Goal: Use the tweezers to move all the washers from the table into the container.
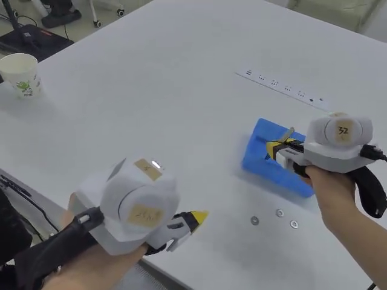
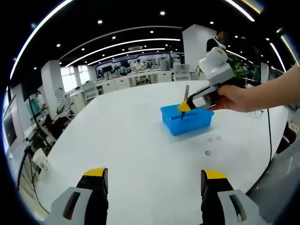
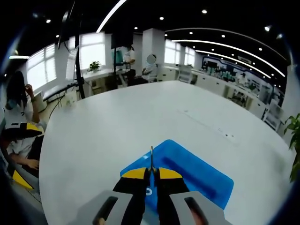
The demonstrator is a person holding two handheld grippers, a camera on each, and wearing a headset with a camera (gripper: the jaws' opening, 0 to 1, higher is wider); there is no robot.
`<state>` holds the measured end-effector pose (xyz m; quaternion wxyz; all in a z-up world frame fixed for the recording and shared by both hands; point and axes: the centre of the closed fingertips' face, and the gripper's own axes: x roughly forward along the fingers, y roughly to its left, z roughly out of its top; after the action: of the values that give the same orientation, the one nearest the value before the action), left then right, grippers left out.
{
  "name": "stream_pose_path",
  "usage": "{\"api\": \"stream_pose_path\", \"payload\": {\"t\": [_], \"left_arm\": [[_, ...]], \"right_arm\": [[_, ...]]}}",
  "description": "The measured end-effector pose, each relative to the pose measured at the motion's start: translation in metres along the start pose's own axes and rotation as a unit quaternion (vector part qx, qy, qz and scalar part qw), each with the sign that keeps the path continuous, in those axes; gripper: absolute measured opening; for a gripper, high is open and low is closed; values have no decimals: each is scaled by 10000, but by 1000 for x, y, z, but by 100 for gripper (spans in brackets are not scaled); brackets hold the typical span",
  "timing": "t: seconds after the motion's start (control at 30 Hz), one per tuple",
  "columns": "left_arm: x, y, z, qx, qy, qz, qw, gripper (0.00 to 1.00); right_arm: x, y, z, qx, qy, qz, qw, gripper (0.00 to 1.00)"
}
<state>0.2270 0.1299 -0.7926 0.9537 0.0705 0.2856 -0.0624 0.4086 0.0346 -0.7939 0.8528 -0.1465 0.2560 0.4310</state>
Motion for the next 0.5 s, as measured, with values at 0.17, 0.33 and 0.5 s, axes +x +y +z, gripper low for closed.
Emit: {"api": "stream_pose_path", "payload": {"t": [0.17,0.33,0.5], "left_arm": [[0,-1,0,4,-17,-19,10000,82],[0,-1,0,10,-11,-31,10000,82],[0,-1,0,14,-19,-39,10000,82]], "right_arm": [[-17,6,11,82,-241,22,9997,4],[-34,13,15,112,-385,56,9992,4],[-52,20,7,189,-452,76,9988,4]]}}
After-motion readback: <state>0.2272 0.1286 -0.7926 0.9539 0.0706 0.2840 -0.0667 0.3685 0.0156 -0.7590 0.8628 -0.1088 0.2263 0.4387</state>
